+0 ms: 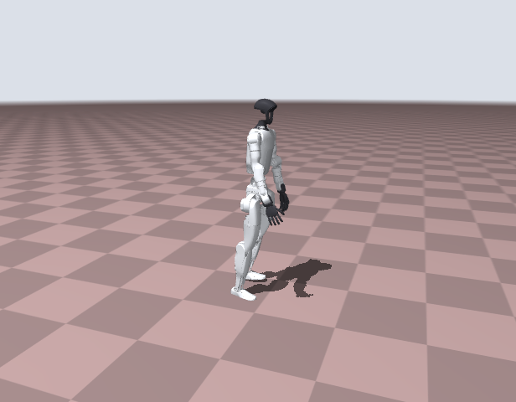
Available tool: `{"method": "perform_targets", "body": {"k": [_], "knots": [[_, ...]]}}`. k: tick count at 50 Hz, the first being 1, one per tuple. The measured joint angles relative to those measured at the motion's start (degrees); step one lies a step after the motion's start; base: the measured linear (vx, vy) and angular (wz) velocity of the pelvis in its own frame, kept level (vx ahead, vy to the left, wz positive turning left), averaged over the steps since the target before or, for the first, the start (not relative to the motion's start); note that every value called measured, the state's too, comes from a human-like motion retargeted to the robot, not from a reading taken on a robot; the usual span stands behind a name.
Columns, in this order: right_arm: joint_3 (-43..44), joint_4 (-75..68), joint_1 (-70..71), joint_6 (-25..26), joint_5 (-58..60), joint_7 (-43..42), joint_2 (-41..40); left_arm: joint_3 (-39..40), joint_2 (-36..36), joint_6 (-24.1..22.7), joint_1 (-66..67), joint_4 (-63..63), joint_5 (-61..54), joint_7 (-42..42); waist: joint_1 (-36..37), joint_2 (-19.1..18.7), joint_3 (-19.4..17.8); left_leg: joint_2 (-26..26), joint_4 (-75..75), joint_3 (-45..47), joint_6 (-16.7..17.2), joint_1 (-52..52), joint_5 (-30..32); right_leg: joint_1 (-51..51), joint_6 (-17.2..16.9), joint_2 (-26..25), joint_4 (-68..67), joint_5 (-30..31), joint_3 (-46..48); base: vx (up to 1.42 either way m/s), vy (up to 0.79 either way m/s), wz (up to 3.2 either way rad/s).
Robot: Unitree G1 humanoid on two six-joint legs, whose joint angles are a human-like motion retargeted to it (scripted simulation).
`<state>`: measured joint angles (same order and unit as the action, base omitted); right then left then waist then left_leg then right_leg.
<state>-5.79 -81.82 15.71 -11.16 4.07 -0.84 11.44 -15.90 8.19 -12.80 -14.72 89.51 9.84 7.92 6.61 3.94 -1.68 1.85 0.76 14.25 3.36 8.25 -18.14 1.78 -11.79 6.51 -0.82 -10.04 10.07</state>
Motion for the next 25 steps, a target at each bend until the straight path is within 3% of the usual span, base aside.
{"method": "perform_targets", "body": {"k": [10, 25], "knots": [[-0.4, -0.7, -0.2, -0.1, 1.1, -0.4, -0.4, 2.2, 1.7, -1.0, 4.3, -8.0, -0.8, -0.7, -0.1, 0.4, 0.0, -0.4, -0.4, 0.6, -0.1, 0.1, -0.1, -0.1, 0.0, -0.4, -0.1, -0.3, -0.7, 0.00, 0.00, 0.00], [-1.0, 0.3, 1.6, 0.2, 1.3, -0.7, 0.1, 3.7, 4.3, -0.3, 0.8, -4.0, -2.7, -1.5, -0.7, 0.9, 0.5, -1.1, -1.8, 1.9, -1.3, -0.8, -0.6, -1.0, -1.0, -1.2, -0.5, -1.2, -2.7, 0.01, -0.04, -0.04]]}}
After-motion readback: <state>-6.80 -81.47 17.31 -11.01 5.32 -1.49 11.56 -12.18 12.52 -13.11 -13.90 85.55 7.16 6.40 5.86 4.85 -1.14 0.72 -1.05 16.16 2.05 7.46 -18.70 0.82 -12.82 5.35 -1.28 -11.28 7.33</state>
